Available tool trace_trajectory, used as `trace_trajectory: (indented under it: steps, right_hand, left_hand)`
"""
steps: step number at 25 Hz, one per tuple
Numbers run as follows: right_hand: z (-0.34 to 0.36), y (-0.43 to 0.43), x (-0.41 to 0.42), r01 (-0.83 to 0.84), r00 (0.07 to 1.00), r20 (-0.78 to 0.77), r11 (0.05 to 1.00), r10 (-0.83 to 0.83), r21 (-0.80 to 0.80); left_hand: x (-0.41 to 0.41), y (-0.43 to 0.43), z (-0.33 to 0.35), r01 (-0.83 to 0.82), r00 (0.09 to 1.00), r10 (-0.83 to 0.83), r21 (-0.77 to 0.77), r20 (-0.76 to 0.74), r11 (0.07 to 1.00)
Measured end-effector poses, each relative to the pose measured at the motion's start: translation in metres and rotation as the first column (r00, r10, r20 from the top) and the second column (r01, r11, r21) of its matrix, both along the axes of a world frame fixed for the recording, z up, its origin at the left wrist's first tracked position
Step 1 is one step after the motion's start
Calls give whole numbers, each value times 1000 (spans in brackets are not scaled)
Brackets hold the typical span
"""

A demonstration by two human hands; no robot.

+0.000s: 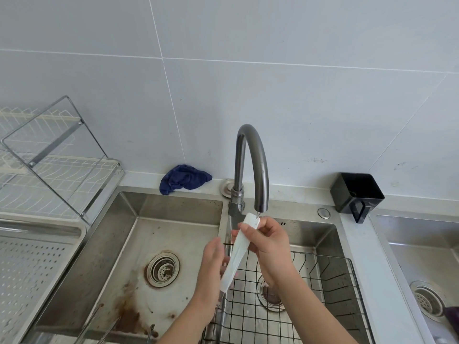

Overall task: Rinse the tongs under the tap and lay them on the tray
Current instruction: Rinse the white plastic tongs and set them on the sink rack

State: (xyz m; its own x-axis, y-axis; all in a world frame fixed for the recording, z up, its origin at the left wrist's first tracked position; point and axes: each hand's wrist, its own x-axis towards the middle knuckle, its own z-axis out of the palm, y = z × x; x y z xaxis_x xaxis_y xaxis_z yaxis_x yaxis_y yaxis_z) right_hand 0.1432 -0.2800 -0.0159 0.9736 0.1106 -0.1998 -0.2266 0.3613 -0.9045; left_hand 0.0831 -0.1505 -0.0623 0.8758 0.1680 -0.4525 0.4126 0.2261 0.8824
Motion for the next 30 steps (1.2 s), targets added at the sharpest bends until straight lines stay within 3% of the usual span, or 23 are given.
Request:
trace_trajectory:
  steps: [3, 6, 8, 10, 12, 14, 16, 17, 20, 22, 26, 30]
  right_hand:
    - [2, 3, -2, 39, 998, 58, 989, -31, -141]
    - [7, 10, -4, 85, 994, 92, 968, -65, -235]
    - [7, 9, -5, 96, 991, 126, 909, -48, -406]
    - [8, 3, -8, -52, 981, 117, 798, 152, -601]
    - [4, -9, -14, -179, 955, 71, 751, 288, -636]
    - [-1, -25, -20, -54, 982, 106, 778, 153, -626]
    - [-11, -39, -26, 192, 980, 162, 712, -111, -675]
    - [-12, -42, -29, 217, 975, 129, 682, -179, -699]
    - [-18, -36, -36, -87, 992, -123, 800, 16, -593]
    - [-21, -29, -41, -143, 988, -124, 818, 88, -558]
    - [-18, -30, -45, -85, 995, -15, 736, 101, -672]
    - [-17, -41, -52, -127, 978, -9, 557, 208, -821]
  left_hand:
    - [-7, -11, 5, 182, 973, -211, 250, 95, 951]
    - [-5, -18, 7, 143, 965, -213, 371, 153, 917]
    - [-3, -14, 6, 132, 961, -221, 424, 168, 896]
    - [-2, -10, 6, 105, 973, -175, 386, 152, 916]
    - [0, -10, 8, 54, 990, -84, 249, 114, 967]
    - [2, -12, 10, 25, 998, -31, 137, 47, 990]
    - [3, -15, 9, -5, 1000, 5, 71, -4, 997]
    - [3, -17, 7, -42, 999, 42, 25, -20, 999]
    - [8, -29, 2, -93, 995, 91, -39, -41, 995]
    - [11, -41, -2, -55, 998, 55, 35, 5, 998]
    - [31, -44, -1, -66, 997, 54, 281, 50, 958]
    - [62, -30, 12, -111, 986, 27, 517, 167, 848]
